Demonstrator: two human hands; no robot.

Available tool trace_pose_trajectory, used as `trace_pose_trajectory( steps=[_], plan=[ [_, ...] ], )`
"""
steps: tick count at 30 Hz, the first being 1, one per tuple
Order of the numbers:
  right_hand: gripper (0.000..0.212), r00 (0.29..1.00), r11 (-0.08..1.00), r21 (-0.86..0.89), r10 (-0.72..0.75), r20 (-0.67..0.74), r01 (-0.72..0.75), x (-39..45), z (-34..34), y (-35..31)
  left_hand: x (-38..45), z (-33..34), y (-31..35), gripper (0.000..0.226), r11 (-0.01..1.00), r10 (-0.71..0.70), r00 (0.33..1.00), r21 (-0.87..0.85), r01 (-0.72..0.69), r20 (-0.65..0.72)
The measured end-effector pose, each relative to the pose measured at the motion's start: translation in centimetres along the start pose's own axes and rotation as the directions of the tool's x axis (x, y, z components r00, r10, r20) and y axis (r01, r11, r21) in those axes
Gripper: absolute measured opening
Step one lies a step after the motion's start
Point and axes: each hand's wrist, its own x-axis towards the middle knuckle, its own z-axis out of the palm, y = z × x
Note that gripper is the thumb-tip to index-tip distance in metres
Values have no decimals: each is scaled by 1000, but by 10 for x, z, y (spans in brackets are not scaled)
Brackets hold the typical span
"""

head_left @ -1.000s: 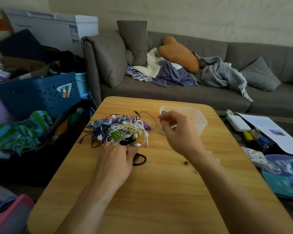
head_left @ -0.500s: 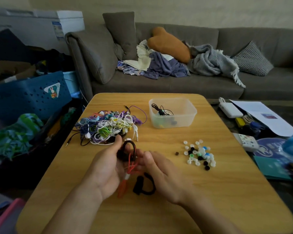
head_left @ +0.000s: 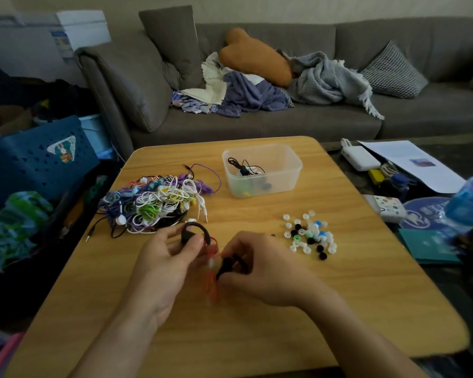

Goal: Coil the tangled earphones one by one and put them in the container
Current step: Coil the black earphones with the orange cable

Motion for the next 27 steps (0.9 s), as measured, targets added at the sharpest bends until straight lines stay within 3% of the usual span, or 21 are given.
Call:
trace_pose_trajectory(
  steps=[3,6,10,12,15,18,20,25,27],
  plan=[
    [26,995,937,341,95,-36,-77,0,-7,2,-4,3,2,39,990,110,994,83,-110,10],
    [24,986,734,673,162,-36,-96,-1,-13,1,-7,4,1,46,988,135,990,74,-137,26],
    [25,983,587,804,184,-17,-96,-2,-17,1,-5,4,-2,34,989,79,995,-132,-70,65],
    [26,980,603,793,195,-40,-88,-1,-17,4,-3,3,0,29,967,20,996,-253,4,92],
    [17,980,730,682,157,-121,-33,0,-17,5,-1,2,4,30,913,-45,984,-393,110,172],
    [11,971,890,455,96,-217,14,-2,-14,0,-3,1,9,24,848,-94,964,-488,208,248],
    [10,953,942,336,99,-285,3,-3,-12,-4,-2,2,8,17,876,-113,974,-443,191,197],
    [9,944,947,321,108,-311,-2,-3,-8,-5,1,10,2,6,953,-61,996,-292,78,65],
    [8,940,970,238,127,-316,-51,0,-7,-1,1,11,2,20,952,-35,997,-302,54,67]
  ],
)
